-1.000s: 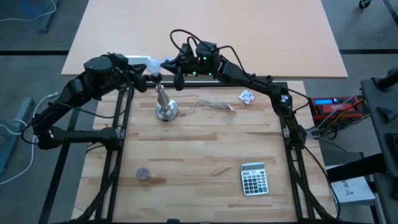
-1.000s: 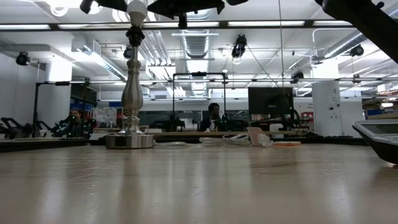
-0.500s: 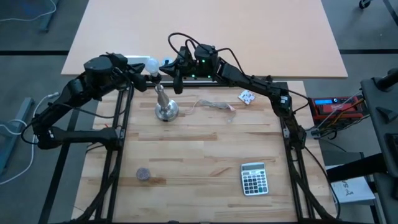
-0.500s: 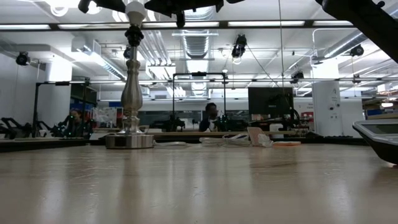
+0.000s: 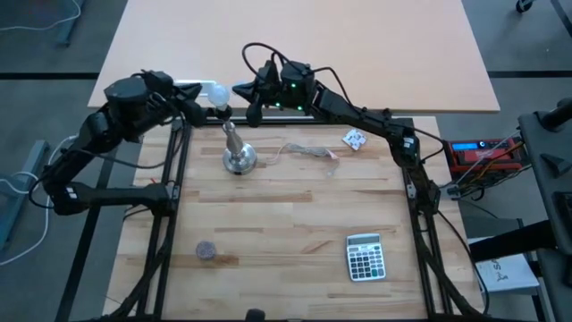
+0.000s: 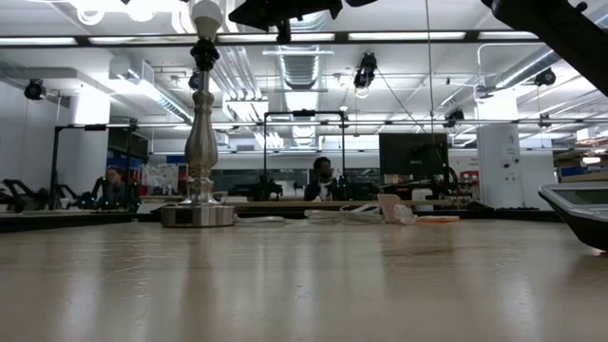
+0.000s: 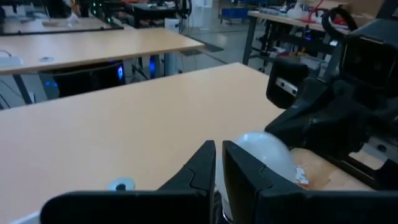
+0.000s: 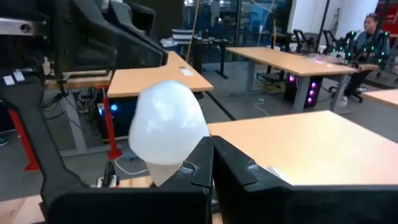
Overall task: Screw lightbulb
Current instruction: Insert the lightbulb into the lamp
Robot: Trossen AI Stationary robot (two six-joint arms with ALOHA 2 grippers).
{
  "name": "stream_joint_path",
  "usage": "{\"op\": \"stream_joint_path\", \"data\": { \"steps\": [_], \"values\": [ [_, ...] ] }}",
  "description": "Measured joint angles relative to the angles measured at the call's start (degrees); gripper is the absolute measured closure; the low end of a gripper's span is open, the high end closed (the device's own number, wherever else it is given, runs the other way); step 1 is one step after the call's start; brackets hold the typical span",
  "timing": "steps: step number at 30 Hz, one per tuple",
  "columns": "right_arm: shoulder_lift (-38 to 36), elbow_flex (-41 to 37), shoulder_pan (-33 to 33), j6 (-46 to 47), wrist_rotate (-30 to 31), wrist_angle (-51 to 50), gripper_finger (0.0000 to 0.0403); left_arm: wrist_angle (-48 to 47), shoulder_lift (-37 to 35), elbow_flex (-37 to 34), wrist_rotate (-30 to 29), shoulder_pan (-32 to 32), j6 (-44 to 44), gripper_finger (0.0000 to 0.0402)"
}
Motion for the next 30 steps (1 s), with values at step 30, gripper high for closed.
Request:
{"op": "stream_joint_path", "data": {
  "steps": [30],
  "values": [
    [0.2, 0.0, 0.6, -1.4, -3.4, -0.6, 0.0403, -8.4, 5.2, 1.9, 10.5, 0.0, 2.9, 0.0381]
  ]
}}
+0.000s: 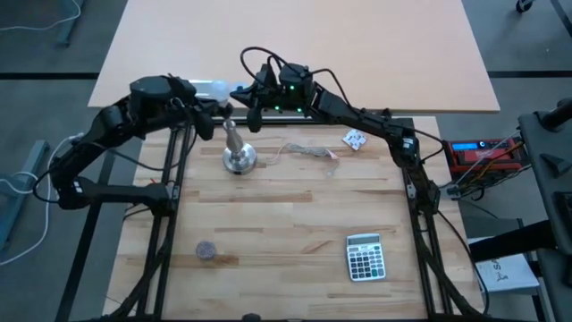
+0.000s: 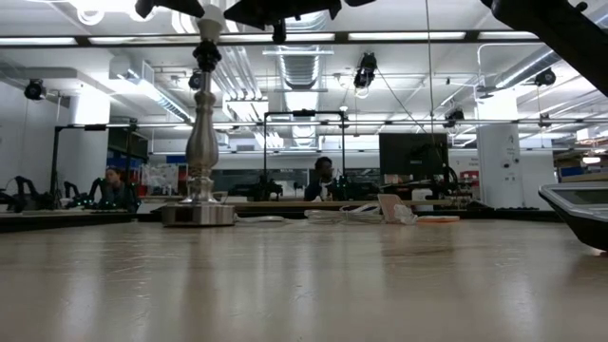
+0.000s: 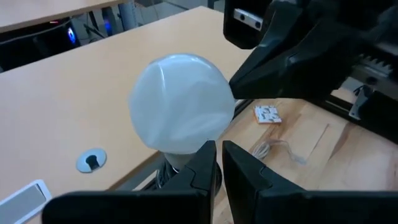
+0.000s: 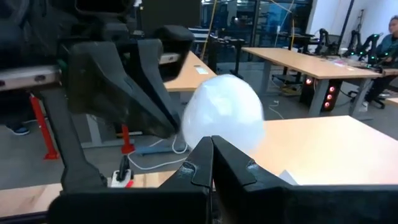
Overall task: Screw lightbulb
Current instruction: Insert the lightbulb into the lamp
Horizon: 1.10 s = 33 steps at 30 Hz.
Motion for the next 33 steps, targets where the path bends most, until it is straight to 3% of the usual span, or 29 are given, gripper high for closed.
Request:
{"op": "stream_joint_path", "data": {
  "steps": [6, 11, 33],
  "values": [
    [0.0, 0.0, -0.2, -0.3, 5.9, -1.8, 0.0403, -0.4, -3.2, 0.0, 0.0, 0.0, -2.0, 0.0381],
    [0.5, 0.0, -1.0, 0.2, 6.4, -0.4, 0.0403, -0.3, -5.6, 0.2, -0.4, 0.0, -3.4, 0.0381],
    [1.3, -0.1, -0.5, 1.3, -0.7, 3.0, 0.0403, -0.8, -0.7, 0.2, -1.8, 0.0, -2.9, 0.0381]
  ]
}}
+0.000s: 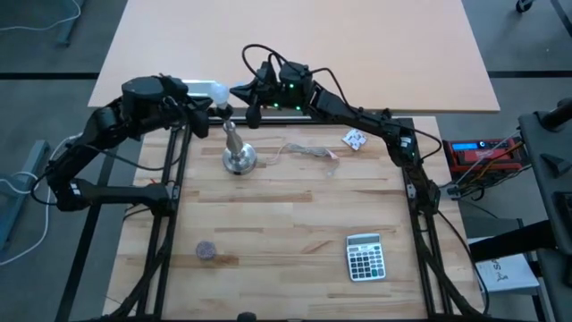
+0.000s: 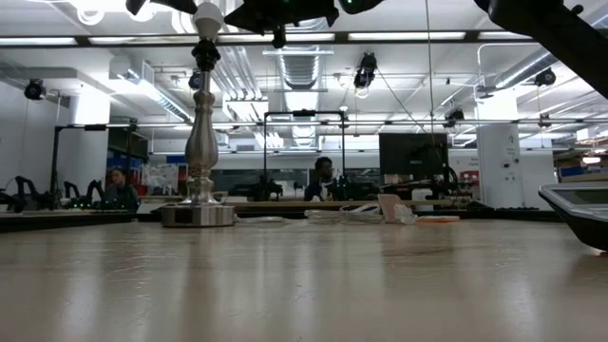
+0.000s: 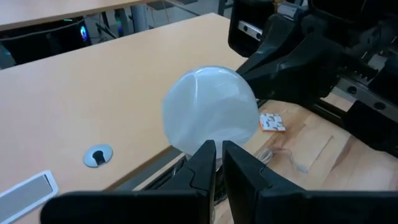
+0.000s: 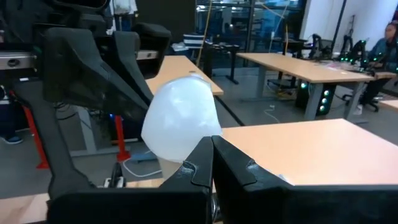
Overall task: Screw lightbulb
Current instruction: Insert the lightbulb into the lamp
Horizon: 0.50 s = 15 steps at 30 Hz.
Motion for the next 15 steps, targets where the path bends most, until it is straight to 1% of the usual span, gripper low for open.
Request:
{"op": "stream_joint_path", "data": {
  "steps": [6, 13, 15],
  "values": [
    [0.0, 0.0, 0.6, 0.3, -2.8, -0.3, 0.0403, -0.1, -0.9, 0.0, -2.3, 0.0, -0.1, 0.0381],
    [0.0, 0.0, 1.6, -0.8, -2.9, -1.4, 0.0403, -0.2, -1.2, 0.0, -2.6, 0.0, 0.1, 0.0381],
    [-0.1, 0.0, 1.6, -1.0, -1.7, -2.2, 0.0403, -0.4, -1.3, 0.0, -2.6, 0.0, 0.1, 0.0381]
  ]
}}
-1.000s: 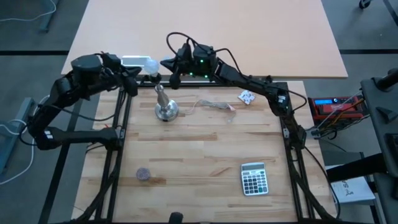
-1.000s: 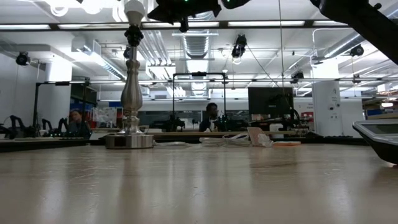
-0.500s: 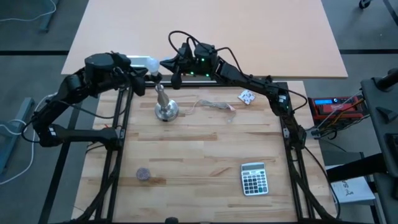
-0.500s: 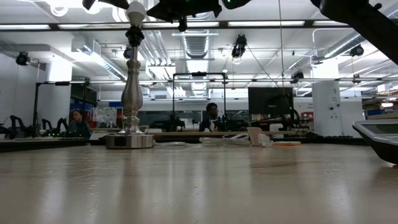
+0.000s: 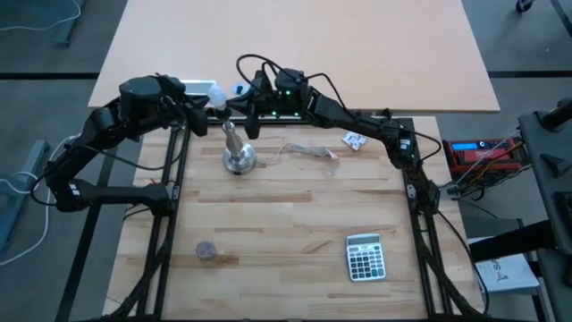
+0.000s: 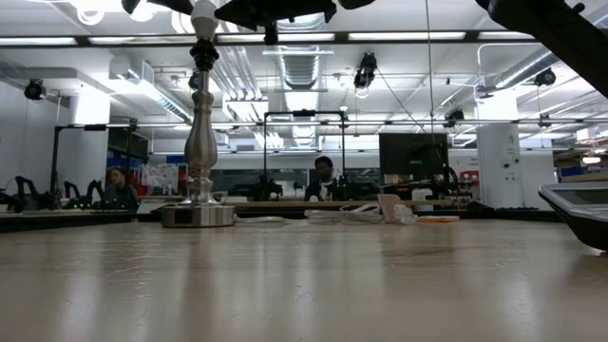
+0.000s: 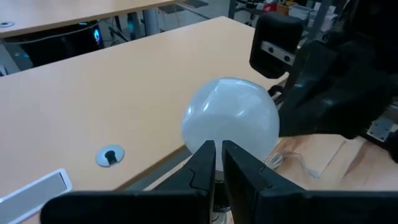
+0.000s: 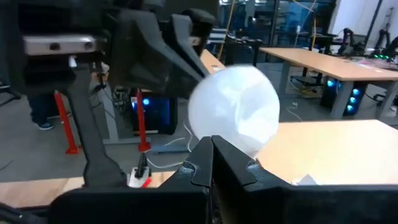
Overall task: Screw lightbulb
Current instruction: Insert the lightbulb into the lamp
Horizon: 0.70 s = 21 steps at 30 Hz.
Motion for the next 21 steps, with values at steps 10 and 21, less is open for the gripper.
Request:
{"op": "stream_joint_path", "data": {
  "steps": [10, 21],
  "values": [
    [-0.8, 0.0, -1.6, 0.8, 7.3, -2.3, 0.0403, -0.9, -3.7, 0.0, 0.0, 0.0, -0.8, 0.0381],
    [-0.1, 0.0, -0.9, 1.0, 2.7, 1.2, 0.0403, -2.2, -0.2, -0.2, -0.8, 0.0, 2.1, 0.0381]
  ]
}}
